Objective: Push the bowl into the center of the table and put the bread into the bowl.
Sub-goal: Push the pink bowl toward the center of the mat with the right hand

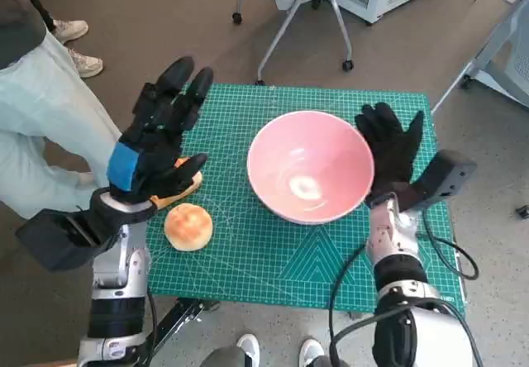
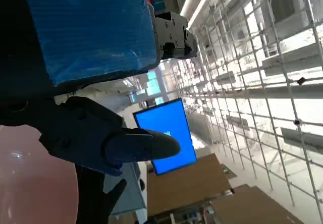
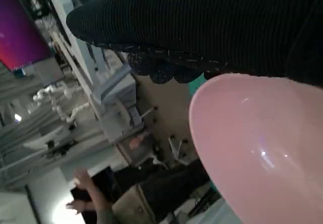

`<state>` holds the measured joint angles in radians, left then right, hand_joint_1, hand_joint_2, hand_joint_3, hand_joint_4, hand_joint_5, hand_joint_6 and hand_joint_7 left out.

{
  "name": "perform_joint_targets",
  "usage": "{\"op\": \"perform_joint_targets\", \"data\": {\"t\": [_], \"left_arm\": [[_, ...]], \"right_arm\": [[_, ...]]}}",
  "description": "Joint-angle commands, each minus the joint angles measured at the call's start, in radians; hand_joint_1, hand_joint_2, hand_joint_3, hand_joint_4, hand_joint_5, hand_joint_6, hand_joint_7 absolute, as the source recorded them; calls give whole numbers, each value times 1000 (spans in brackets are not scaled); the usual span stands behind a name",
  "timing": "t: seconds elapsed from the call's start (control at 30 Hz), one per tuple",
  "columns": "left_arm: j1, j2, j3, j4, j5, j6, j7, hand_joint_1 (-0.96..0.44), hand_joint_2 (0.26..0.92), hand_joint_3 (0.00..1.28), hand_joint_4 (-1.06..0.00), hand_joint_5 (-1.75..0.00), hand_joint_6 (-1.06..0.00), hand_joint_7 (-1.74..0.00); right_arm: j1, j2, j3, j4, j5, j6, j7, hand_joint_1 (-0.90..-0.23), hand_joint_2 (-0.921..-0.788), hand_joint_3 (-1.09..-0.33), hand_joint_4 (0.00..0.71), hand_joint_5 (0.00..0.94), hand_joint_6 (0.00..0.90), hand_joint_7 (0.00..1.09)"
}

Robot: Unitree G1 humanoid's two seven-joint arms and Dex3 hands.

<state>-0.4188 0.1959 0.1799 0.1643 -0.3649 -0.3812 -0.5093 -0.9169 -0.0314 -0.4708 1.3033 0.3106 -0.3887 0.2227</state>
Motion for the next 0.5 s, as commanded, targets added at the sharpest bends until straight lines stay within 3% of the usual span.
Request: {"op": "perform_joint_targets", "data": {"t": [0.03, 0.27, 0.5], "left_arm": [[14, 4, 4, -24, 16, -10, 21, -579, 921, 343, -128, -7, 1, -434], [21, 3, -4, -32, 33, -14, 39, -582, 921, 341, -130, -7, 1, -435], [33, 9, -4, -40, 36, -18, 40, -586, 921, 340, -131, -6, 1, -437]], "right_arm": [[-10, 32, -11, 22, 7, 30, 8, -564, -921, -874, 188, 8, 223, 232], [-31, 47, -20, 23, 8, 47, 8, -564, -921, -859, 184, 3, 231, 215], [-33, 9, -12, 13, -8, 34, 13, -551, -921, -867, 181, 1, 238, 206]]}}
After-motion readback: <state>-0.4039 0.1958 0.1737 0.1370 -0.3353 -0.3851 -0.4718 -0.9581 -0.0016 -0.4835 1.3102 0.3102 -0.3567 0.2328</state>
